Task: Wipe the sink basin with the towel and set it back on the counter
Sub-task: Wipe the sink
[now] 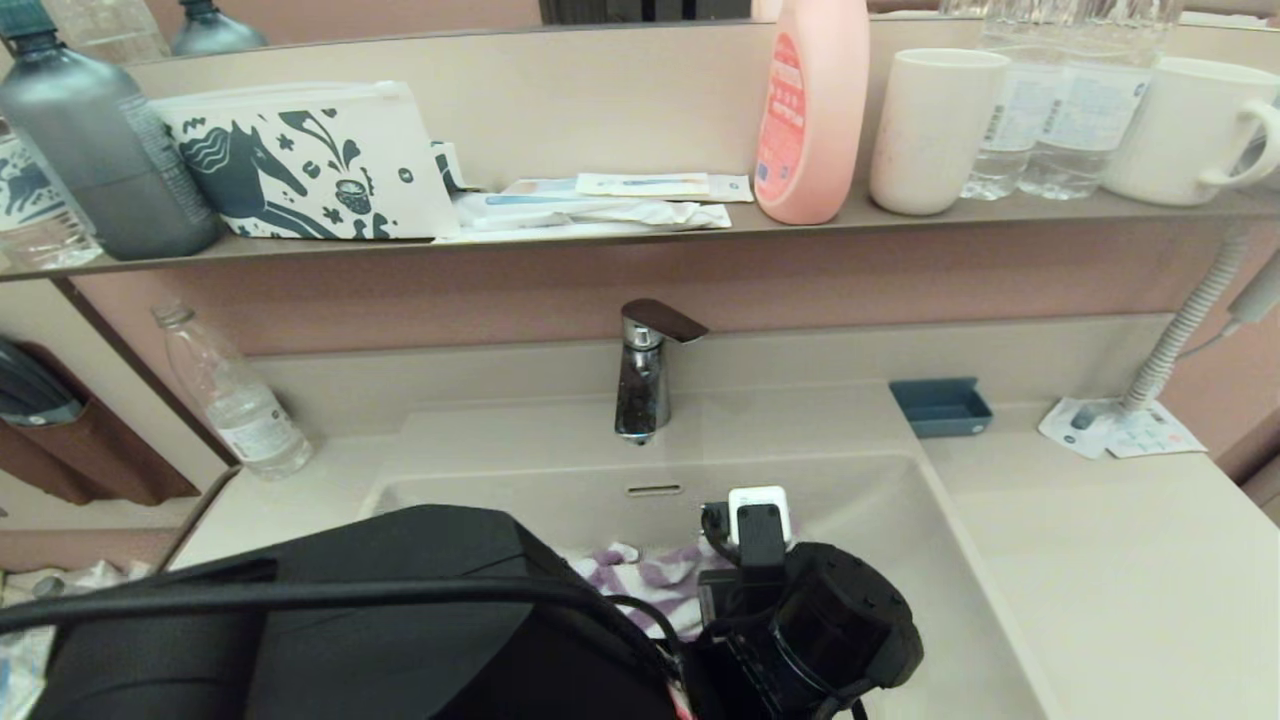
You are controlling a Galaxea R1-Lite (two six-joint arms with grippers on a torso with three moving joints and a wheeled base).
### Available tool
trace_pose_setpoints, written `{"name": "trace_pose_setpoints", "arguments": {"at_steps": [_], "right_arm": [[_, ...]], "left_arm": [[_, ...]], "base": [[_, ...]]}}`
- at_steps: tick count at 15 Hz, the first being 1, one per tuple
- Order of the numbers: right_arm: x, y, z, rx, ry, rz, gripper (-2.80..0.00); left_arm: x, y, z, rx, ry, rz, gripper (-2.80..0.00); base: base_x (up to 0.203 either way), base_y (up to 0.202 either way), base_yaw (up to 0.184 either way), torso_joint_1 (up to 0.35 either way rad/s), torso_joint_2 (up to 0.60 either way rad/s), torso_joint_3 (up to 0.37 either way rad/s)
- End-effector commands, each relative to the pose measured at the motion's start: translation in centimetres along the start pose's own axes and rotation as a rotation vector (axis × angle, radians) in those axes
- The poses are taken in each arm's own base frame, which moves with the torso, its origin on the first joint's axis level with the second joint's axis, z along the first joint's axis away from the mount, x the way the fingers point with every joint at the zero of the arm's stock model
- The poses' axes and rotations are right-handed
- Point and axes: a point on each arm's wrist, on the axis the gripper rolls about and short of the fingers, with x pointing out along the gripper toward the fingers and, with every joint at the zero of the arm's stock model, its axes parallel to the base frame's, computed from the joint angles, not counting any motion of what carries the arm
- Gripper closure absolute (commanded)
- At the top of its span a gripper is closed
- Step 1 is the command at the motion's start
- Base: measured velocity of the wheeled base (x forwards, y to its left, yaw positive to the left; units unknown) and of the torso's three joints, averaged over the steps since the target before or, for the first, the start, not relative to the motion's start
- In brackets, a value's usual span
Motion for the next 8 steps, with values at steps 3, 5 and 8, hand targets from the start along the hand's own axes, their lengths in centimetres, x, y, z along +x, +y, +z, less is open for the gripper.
{"name": "trace_pose_setpoints", "arguments": {"at_steps": [3, 5, 8], "right_arm": [[0.0, 0.0, 0.0, 0.0, 0.0, 0.0, 0.0], [0.0, 0.0, 0.0, 0.0, 0.0, 0.0, 0.0], [0.0, 0.0, 0.0, 0.0, 0.0, 0.0, 0.0]], "left_arm": [[2.8, -0.4, 1.5, -0.014, -0.049, 0.011, 0.0], [4.0, 0.0, 2.1, -0.04, -0.064, 0.022, 0.0], [5.0, -0.3, -0.4, -0.034, -0.066, 0.019, 0.0]], "base": [[0.0, 0.0, 0.0, 0.0, 0.0, 0.0], [0.0, 0.0, 0.0, 0.0, 0.0, 0.0], [0.0, 0.0, 0.0, 0.0, 0.0, 0.0]]}}
